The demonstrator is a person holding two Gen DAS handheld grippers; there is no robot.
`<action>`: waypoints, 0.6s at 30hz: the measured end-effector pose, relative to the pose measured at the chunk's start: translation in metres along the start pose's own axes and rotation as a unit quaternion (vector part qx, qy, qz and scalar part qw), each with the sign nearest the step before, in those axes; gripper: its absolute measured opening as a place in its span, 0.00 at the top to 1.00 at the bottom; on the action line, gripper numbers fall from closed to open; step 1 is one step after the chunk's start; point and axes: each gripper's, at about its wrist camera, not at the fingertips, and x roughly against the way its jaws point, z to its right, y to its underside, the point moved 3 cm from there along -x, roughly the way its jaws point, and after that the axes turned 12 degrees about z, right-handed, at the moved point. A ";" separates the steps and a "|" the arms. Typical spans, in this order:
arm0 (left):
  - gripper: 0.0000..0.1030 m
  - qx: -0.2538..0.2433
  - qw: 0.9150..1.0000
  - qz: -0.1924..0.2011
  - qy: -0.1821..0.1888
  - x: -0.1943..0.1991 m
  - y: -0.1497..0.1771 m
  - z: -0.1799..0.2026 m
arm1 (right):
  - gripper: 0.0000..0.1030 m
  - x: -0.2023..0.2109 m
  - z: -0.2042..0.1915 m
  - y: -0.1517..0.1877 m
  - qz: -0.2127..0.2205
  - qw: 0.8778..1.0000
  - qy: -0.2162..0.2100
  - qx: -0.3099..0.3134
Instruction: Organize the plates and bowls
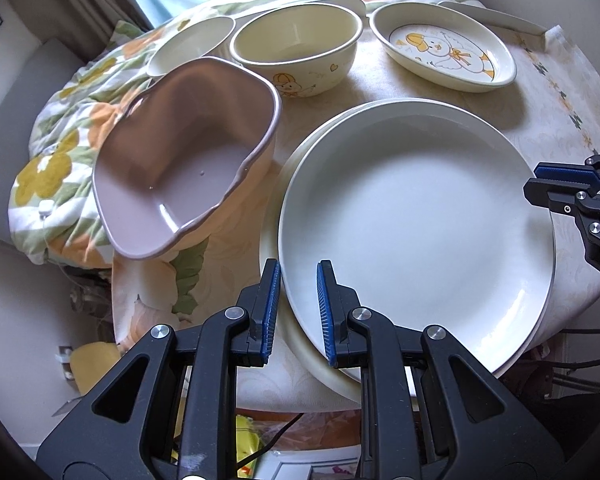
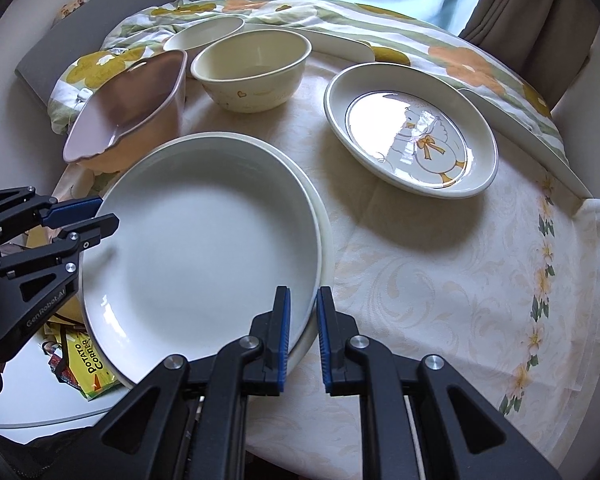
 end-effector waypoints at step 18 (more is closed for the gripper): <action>0.82 -0.011 1.000 0.002 0.016 0.015 -0.017 -0.011 | 0.34 0.016 0.002 0.001 0.029 0.998 0.001 -0.054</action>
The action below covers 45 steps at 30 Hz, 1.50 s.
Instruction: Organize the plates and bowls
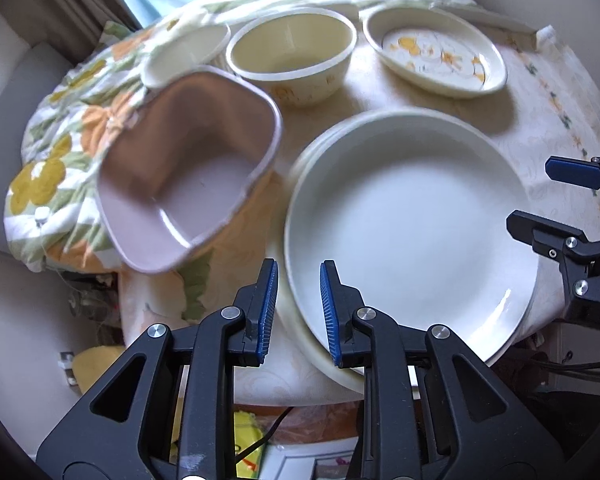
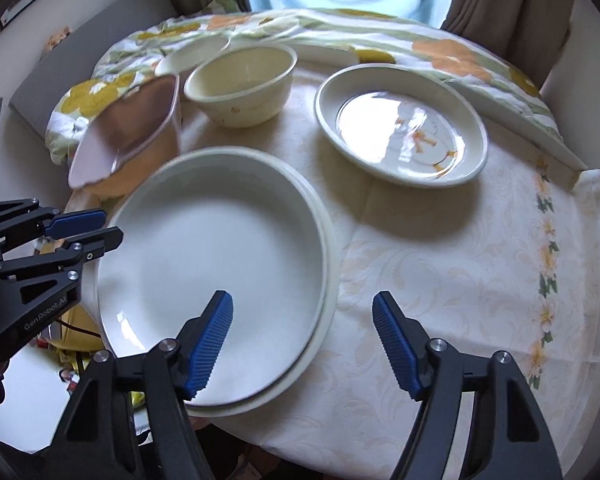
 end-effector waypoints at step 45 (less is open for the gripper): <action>0.85 0.321 0.944 0.001 0.074 -0.143 -0.116 0.079 | 0.74 -0.117 0.194 -0.120 -0.008 0.982 -0.186 -0.011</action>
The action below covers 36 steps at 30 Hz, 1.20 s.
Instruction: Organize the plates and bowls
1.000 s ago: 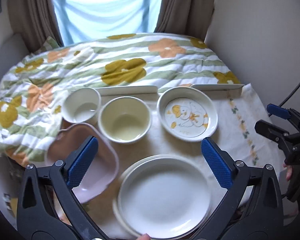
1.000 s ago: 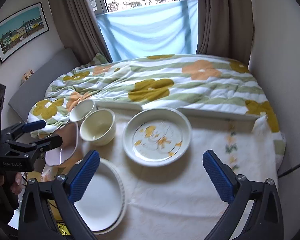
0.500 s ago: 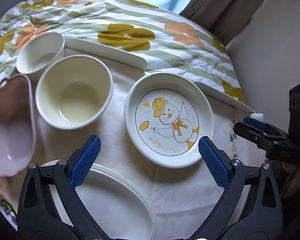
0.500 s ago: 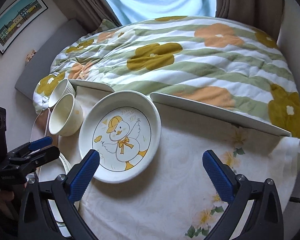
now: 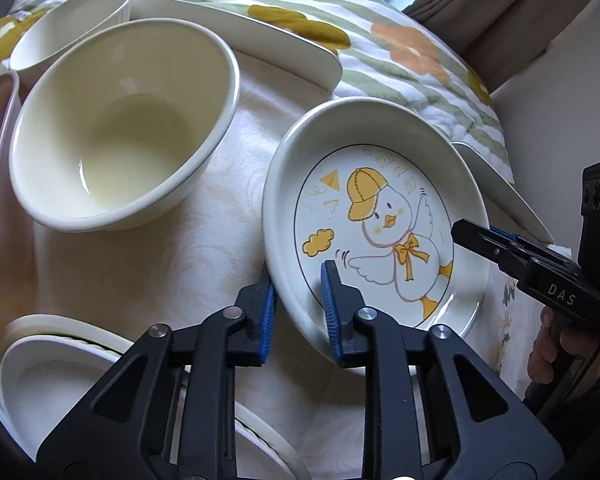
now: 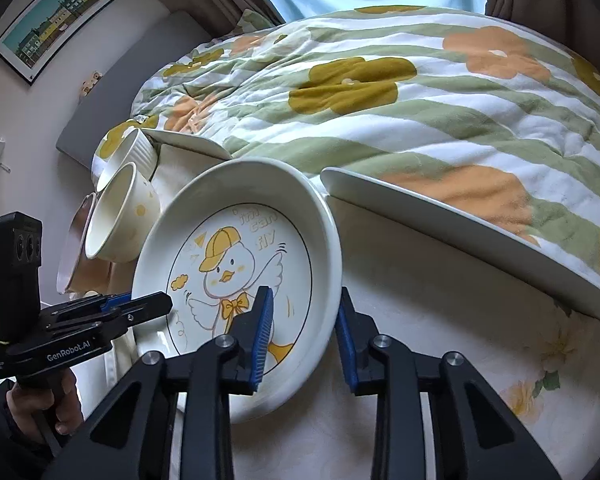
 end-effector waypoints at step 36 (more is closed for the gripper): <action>0.86 -0.151 0.983 0.070 0.081 0.178 -0.029 -0.027 | 0.85 0.121 -0.147 0.039 0.122 0.988 0.090 -0.026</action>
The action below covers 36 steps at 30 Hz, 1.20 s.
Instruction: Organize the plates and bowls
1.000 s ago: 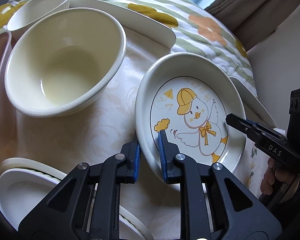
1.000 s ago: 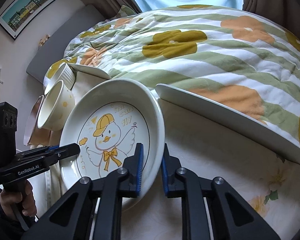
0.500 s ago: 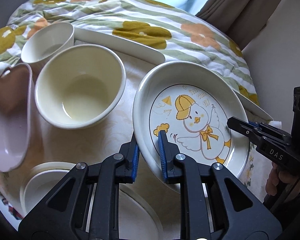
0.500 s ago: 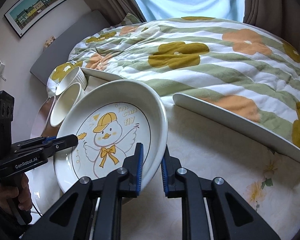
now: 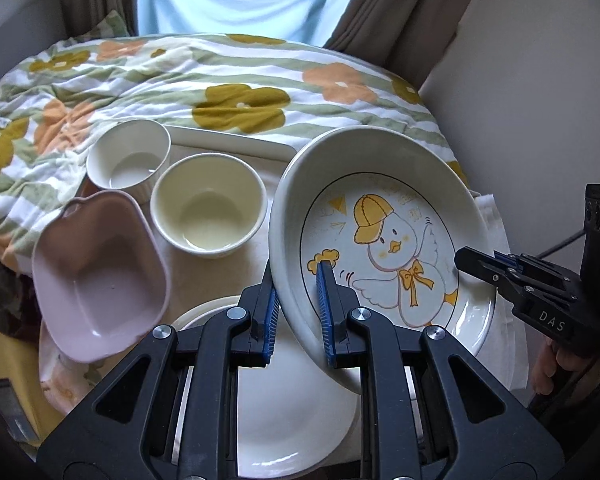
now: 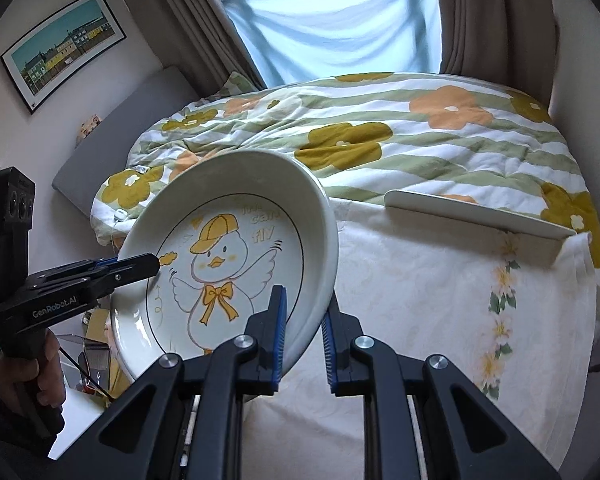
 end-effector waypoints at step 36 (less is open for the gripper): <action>0.85 -0.057 0.990 -0.124 -0.037 -0.016 0.119 -0.079 | 0.85 -0.024 -0.072 0.126 -0.063 0.996 0.055 -0.036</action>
